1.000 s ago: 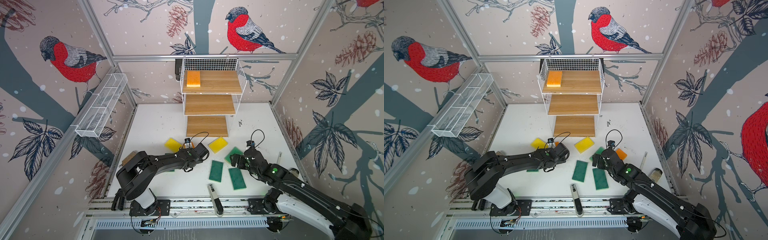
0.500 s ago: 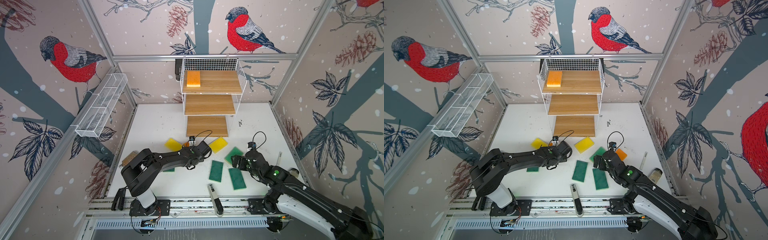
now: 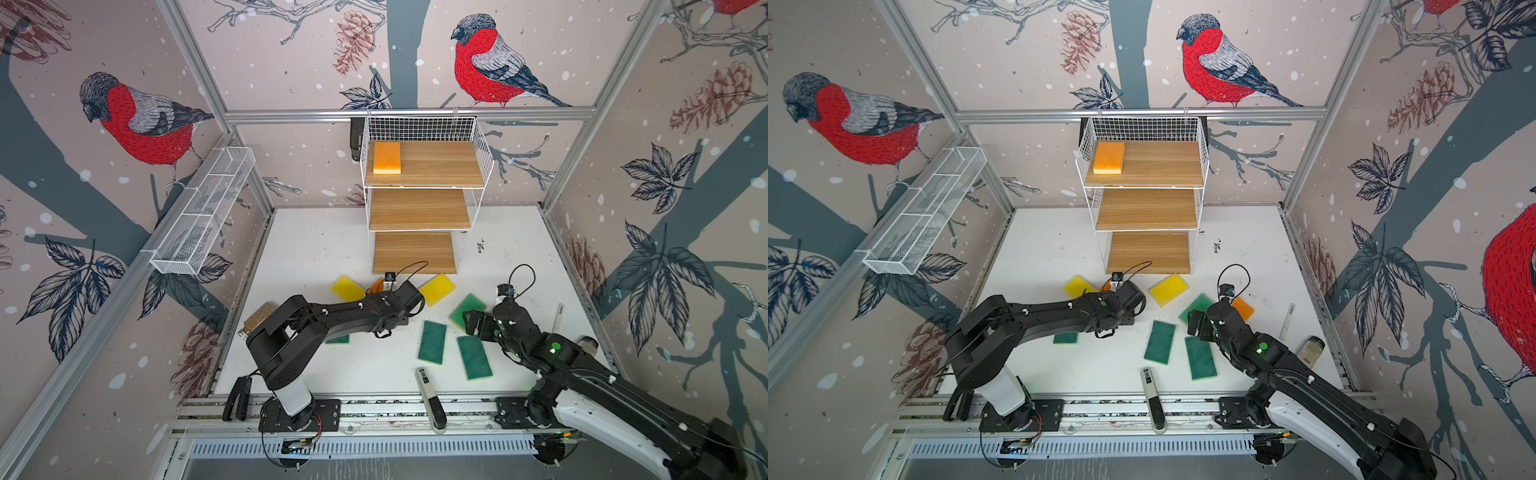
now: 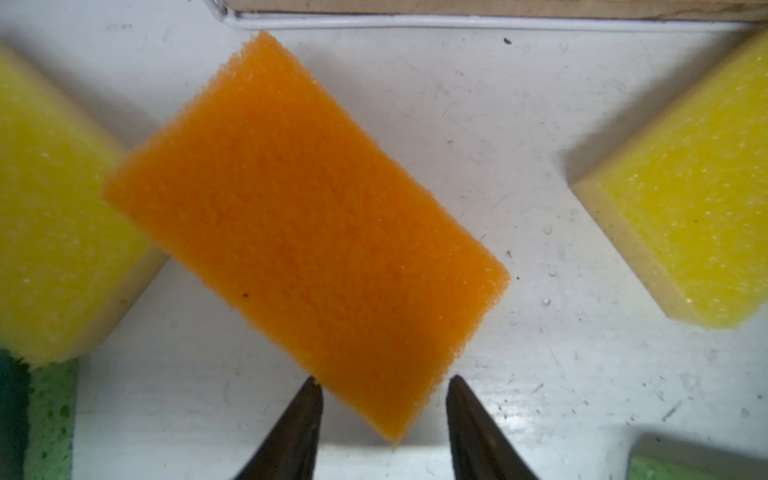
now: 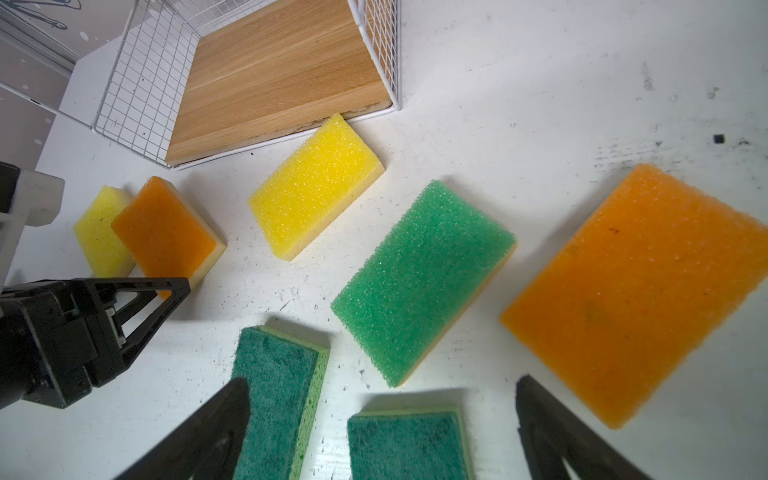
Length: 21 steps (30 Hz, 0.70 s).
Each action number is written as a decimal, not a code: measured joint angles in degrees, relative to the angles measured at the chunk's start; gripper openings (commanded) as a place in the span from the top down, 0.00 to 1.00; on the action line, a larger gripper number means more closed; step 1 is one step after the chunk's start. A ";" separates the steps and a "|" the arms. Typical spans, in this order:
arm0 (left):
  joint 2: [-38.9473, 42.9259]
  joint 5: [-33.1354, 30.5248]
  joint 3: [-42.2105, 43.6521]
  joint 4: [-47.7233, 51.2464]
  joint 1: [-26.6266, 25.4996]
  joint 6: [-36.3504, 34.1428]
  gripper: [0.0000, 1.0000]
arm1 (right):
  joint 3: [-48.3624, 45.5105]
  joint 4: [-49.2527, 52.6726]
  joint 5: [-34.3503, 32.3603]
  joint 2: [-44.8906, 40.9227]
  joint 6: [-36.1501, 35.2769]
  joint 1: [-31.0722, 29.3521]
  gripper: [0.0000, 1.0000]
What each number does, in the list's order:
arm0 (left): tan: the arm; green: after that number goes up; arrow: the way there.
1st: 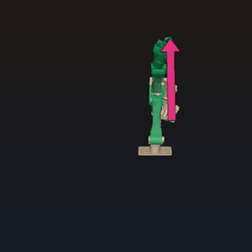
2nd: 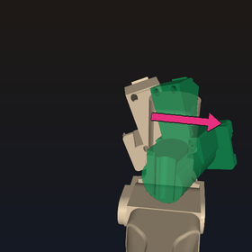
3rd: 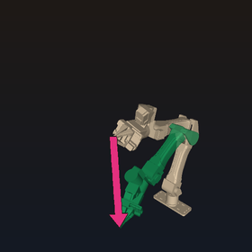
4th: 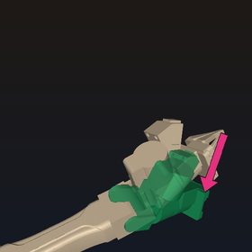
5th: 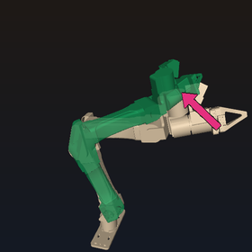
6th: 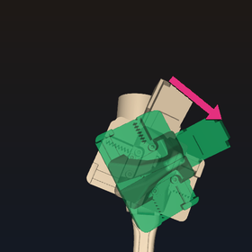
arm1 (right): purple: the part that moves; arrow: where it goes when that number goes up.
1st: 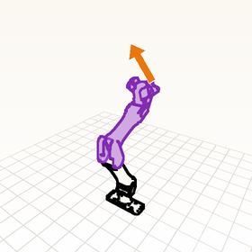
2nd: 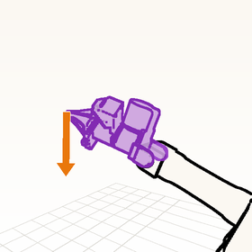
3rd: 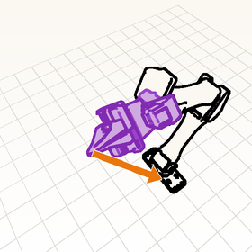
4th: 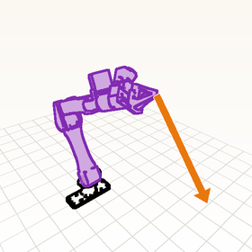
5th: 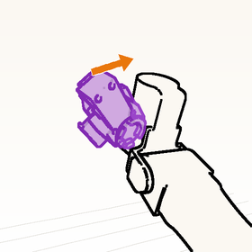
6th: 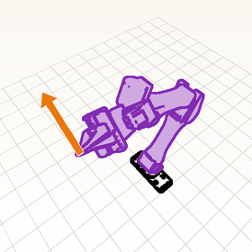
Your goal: Place and organize the cleaning sponges onto the shelf
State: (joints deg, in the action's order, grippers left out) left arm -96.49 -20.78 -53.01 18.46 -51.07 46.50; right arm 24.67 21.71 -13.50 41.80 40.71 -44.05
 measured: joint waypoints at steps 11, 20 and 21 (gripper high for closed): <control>3.56 0.35 -2.97 0.76 0.33 5.07 0.19 | 0.15 0.00 -0.46 -0.72 -0.02 0.00 0.00; 3.52 -3.17 -6.84 5.27 2.03 9.16 0.18 | 0.52 -0.11 -1.18 -0.72 -0.48 0.09 0.00; 3.74 -3.23 -6.40 5.18 2.80 9.05 0.18 | 0.55 -0.13 -1.22 -0.74 -0.48 0.13 0.01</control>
State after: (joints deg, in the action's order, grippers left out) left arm -92.75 -24.01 -59.42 23.64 -48.27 55.55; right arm 25.21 21.58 -14.72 41.06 40.23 -43.92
